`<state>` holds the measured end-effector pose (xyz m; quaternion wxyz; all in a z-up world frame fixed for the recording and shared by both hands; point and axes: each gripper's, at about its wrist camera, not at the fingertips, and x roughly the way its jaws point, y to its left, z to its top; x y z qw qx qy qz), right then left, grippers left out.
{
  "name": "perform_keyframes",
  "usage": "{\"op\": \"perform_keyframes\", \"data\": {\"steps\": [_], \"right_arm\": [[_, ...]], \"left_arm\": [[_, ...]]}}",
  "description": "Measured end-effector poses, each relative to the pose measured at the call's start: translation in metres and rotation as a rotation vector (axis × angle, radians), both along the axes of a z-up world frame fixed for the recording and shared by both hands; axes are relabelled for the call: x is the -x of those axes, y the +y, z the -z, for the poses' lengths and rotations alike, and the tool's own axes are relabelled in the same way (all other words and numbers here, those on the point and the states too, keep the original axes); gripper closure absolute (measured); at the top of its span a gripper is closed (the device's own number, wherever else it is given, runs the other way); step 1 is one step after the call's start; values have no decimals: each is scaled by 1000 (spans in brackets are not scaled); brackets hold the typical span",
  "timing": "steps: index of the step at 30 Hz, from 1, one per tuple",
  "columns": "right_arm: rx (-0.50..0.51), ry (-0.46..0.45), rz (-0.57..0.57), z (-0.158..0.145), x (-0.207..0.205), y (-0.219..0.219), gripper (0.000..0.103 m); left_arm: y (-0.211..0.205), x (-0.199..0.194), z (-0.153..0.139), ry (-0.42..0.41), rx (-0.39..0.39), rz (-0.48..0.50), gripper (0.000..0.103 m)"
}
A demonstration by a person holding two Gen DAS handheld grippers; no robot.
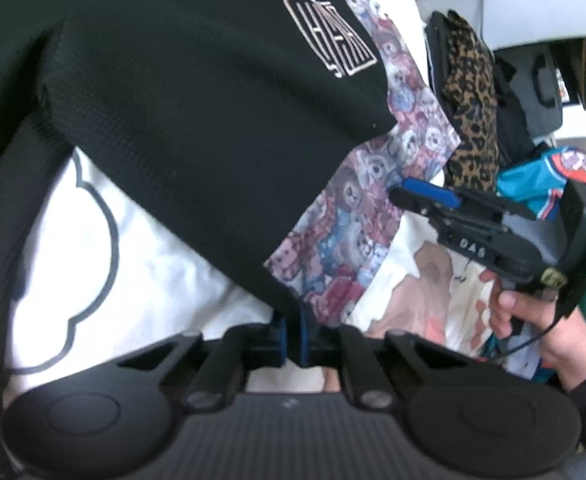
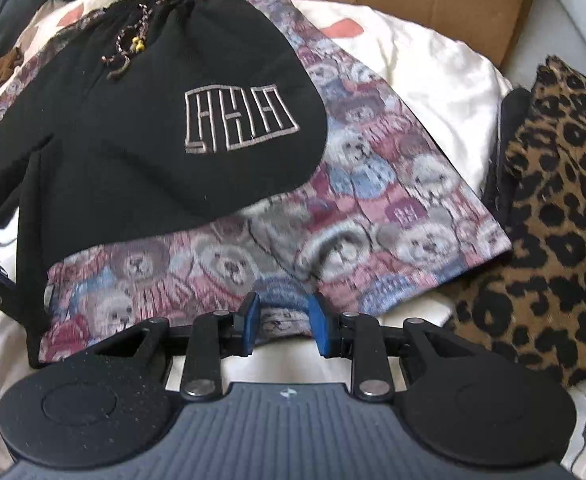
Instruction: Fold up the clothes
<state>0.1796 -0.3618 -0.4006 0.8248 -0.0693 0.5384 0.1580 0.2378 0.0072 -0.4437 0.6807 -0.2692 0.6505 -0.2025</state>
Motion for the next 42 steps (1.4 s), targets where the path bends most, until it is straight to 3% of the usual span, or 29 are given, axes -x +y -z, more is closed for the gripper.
{"op": "perform_keyframes", "data": {"steps": [5, 15, 22, 26, 30, 38, 42], "right_arm": [[27, 43, 34, -7, 0, -4, 70], [-125, -2, 48, -25, -7, 19, 70], [-154, 33, 43, -13, -6, 38, 70], [-128, 6, 48, -21, -6, 45, 69], [-164, -6, 59, -30, -8, 48, 69], [-225, -31, 40, -46, -6, 65, 69], [-252, -40, 37, -51, -4, 75, 69]], "left_arm": [[0, 2, 1, 4, -21, 41, 100], [0, 0, -3, 5, -34, 80, 97], [29, -7, -49, -71, -82, 28, 87], [46, -14, -73, -131, -137, 0, 78], [77, -12, -93, -180, -213, -25, 78], [147, 15, -124, -186, -356, -146, 77], [180, 28, -150, -214, -427, -211, 71]]}}
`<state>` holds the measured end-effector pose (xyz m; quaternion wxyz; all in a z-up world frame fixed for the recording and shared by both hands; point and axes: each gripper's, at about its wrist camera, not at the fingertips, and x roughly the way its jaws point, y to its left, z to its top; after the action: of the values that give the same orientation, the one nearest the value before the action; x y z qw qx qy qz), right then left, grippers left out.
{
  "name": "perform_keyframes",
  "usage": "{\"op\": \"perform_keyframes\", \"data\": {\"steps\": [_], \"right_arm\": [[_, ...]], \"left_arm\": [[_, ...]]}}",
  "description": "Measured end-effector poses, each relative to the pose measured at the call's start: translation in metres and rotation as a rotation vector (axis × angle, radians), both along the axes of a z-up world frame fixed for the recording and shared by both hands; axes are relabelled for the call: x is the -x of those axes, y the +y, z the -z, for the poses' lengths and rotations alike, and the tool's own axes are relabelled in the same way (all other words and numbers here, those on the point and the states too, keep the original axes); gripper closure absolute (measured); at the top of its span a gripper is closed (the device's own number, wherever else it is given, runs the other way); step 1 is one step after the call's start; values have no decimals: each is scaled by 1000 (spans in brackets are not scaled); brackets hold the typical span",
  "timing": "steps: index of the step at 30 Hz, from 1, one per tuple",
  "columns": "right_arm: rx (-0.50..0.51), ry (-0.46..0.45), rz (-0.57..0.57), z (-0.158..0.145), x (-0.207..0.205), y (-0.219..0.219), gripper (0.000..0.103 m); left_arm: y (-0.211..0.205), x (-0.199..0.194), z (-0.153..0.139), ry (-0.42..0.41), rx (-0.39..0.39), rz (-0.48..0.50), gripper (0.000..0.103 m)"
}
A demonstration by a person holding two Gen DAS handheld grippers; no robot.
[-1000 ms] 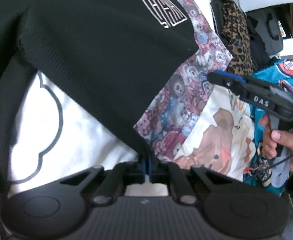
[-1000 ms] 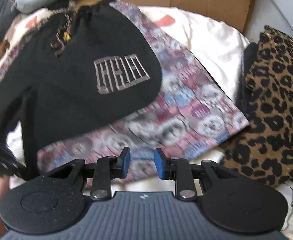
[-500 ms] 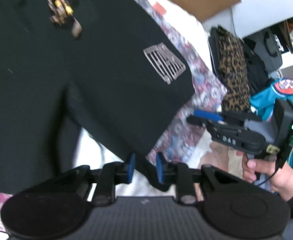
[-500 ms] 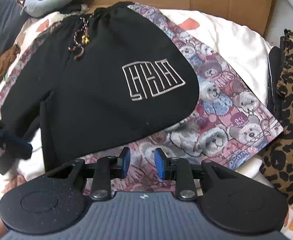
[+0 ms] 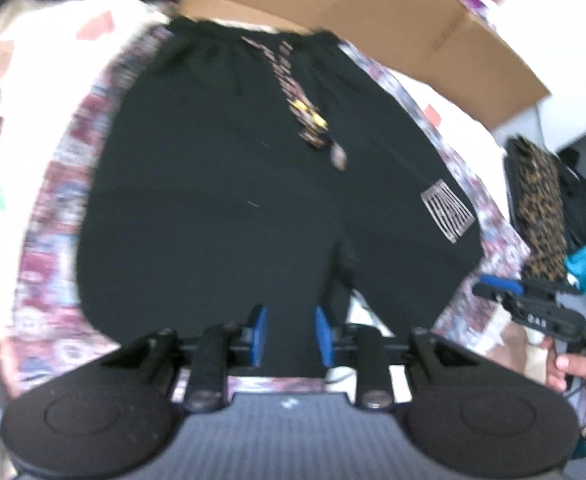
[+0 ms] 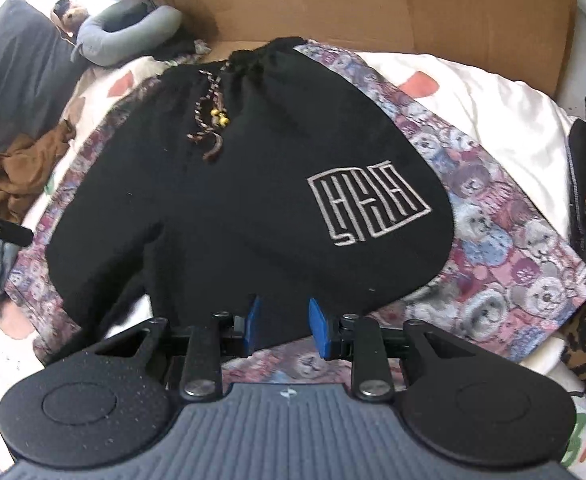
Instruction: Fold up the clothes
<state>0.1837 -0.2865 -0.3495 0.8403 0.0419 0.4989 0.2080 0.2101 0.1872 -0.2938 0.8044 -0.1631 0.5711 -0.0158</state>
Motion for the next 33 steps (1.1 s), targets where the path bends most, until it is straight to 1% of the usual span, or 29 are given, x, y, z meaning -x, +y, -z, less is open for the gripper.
{"op": "perform_keyframes", "data": {"steps": [4, 7, 9, 10, 11, 12, 14, 15, 16, 17, 19, 22, 26, 28, 31, 33], "right_arm": [[-25, -10, -19, -6, 1, 12, 69], [-37, -25, -45, -8, 2, 21, 69], [-40, -28, -56, -7, 3, 28, 69], [-46, -24, -60, -6, 3, 31, 69], [-53, -21, -64, -6, 4, 34, 69], [-62, -19, -78, -6, 5, 36, 69], [-60, -31, -122, -9, 9, 41, 68], [-58, -37, -142, -10, 10, 42, 66], [-57, -38, -156, -10, 12, 43, 64], [-57, -36, -160, -10, 12, 42, 63], [-65, -27, -154, -9, 12, 39, 63], [-60, -17, -136, -5, 11, 37, 63], [-53, -8, -123, -1, 9, 35, 63], [-45, -9, -124, 0, 8, 37, 63], [-42, -11, -131, 0, 8, 40, 63], [-42, -12, -141, 0, 7, 43, 63]], "left_arm": [[23, 11, -20, -27, -57, -33, 69], [41, 23, -35, -44, -102, -77, 68], [52, 34, -42, -50, -140, -109, 62], [56, 41, -45, -53, -161, -124, 56], [59, 46, -46, -53, -170, -136, 55], [60, 54, -45, -50, -163, -151, 55], [63, 71, -41, -44, -148, -179, 54], [62, 79, -38, -46, -135, -188, 53], [60, 87, -33, -55, -121, -195, 53], [57, 95, -28, -72, -110, -198, 51], [53, 107, -16, -93, -93, -201, 46], [46, 117, 10, -83, -56, -235, 46], [36, 129, 32, -107, -27, -264, 46], [35, 134, 40, -113, -33, -282, 46], [43, 140, 48, -103, -77, -313, 46], [56, 144, 49, -105, -117, -355, 46]]}}
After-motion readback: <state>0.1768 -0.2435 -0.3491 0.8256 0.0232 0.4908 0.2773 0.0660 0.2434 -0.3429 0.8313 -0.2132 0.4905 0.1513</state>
